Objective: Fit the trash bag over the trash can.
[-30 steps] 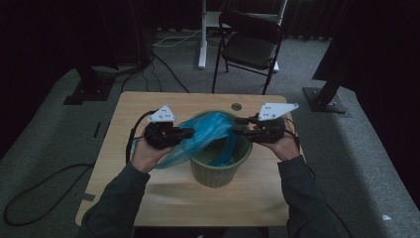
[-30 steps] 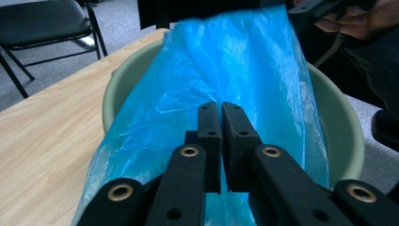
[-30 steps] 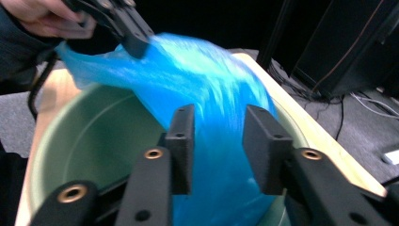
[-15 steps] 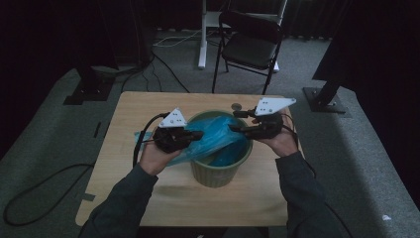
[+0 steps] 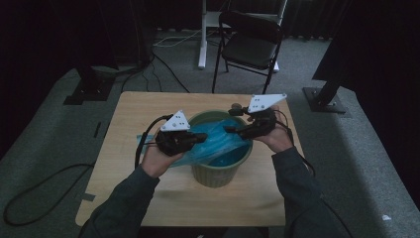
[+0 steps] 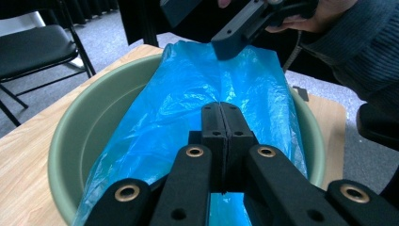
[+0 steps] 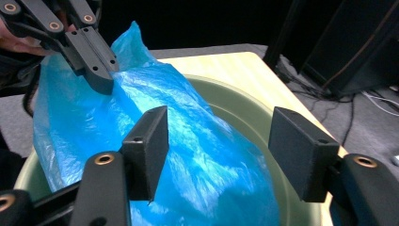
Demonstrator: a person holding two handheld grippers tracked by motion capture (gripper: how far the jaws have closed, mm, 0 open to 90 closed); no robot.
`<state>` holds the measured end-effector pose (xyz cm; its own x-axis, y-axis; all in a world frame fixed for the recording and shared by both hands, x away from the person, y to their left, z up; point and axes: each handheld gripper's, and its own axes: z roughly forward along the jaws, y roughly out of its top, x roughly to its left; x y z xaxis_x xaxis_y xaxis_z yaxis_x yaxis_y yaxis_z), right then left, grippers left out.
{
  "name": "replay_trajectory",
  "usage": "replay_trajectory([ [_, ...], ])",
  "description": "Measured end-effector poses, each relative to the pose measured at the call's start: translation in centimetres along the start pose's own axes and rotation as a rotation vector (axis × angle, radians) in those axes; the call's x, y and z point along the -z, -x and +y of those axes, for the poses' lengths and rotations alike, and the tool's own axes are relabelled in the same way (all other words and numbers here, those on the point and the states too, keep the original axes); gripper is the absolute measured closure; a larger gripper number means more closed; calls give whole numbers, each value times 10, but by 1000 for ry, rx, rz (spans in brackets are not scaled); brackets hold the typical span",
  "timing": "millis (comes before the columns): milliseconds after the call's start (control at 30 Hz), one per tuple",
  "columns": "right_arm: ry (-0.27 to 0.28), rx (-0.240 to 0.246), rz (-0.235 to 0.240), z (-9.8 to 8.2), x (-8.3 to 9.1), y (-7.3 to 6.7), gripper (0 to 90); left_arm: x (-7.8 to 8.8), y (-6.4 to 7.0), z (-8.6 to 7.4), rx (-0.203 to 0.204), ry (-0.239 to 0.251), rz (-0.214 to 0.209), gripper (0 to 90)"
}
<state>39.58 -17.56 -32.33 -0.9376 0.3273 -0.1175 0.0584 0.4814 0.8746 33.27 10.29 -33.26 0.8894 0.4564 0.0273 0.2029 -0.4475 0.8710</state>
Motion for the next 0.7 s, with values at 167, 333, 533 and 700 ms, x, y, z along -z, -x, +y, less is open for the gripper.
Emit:
replay_trajectory([
  [167,-5,17,43,0,-5,-2,341,0,2,2,-3,10,-6,893],
  [333,-10,38,70,0,-10,-4,355,0,4,3,-5,19,-8,893],
  [533,-24,70,97,0,-16,-9,531,-1,2,3,-2,22,-7,893],
  [700,-36,101,105,-1,-18,-14,769,-2,3,3,0,27,-12,893],
])
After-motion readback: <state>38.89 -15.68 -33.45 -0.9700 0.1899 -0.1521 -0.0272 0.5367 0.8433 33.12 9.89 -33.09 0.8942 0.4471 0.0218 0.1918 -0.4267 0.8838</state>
